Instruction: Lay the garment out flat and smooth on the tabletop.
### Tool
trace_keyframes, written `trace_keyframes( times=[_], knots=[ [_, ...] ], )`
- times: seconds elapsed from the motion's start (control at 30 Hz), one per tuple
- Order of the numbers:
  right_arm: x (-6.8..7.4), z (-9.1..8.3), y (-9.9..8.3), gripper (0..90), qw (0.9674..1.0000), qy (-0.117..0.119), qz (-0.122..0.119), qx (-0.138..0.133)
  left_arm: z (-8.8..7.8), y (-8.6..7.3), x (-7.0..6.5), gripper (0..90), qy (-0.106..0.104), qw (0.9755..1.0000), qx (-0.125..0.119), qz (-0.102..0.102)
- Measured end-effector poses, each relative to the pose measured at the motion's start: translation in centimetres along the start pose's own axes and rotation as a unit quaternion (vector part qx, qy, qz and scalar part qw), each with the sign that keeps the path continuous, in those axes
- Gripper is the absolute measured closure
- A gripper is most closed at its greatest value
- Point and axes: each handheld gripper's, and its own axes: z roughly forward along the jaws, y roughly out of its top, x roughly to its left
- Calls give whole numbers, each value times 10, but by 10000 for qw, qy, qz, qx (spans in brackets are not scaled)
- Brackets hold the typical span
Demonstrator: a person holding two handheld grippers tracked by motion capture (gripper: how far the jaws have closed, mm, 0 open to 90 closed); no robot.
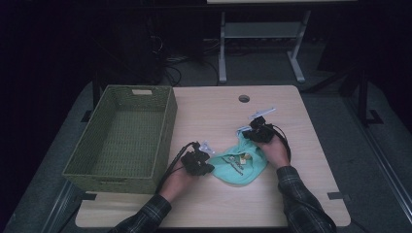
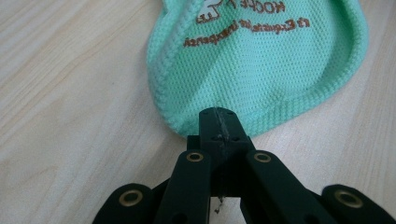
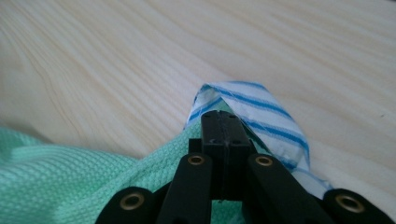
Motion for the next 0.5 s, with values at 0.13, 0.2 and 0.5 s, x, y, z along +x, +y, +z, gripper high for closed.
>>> trace_keyframes(
  times=[0.13, 0.2, 0.5],
  knots=[
    [-2, -6, 5, 900, 9999, -42, 59, -136, 0, 0, 0, 899, 12, 10000, 9, 12],
    [-4, -9, 9, 900, 9997, -64, 89, -229, 0, 0, 0, 899, 10, 10000, 3, 5],
    [-15, -12, 26, 900, 9985, -255, 222, -441, 0, 0, 0, 899, 8, 10000, -19, 0]
  ],
)
